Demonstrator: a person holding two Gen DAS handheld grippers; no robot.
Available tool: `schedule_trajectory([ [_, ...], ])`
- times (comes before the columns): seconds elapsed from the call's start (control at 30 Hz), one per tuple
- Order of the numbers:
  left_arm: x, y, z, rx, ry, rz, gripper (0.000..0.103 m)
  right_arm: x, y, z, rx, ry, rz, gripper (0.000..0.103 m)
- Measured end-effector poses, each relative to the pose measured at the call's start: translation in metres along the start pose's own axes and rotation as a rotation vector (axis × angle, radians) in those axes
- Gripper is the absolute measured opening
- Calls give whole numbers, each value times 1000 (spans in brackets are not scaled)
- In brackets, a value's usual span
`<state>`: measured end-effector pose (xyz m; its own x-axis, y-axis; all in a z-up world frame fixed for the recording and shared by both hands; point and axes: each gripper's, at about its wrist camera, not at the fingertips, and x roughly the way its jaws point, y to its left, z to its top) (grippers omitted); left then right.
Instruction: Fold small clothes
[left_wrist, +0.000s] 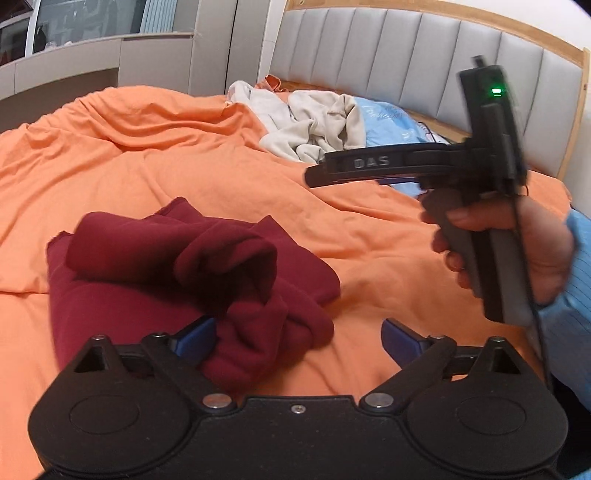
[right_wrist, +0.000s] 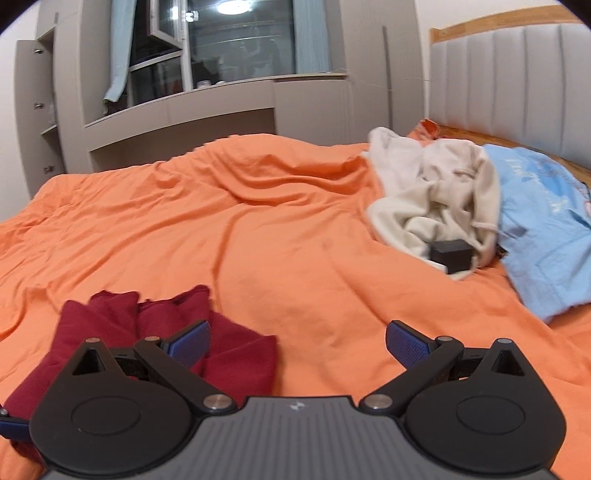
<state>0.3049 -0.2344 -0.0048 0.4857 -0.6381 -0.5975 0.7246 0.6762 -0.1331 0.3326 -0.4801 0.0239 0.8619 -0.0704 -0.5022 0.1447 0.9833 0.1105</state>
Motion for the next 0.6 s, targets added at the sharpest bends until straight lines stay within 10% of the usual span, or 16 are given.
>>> schedule_trajectory([
  [0.6,-84,85,-33,-326,-120,232,102,11,119,-7,-234,35,333,103],
])
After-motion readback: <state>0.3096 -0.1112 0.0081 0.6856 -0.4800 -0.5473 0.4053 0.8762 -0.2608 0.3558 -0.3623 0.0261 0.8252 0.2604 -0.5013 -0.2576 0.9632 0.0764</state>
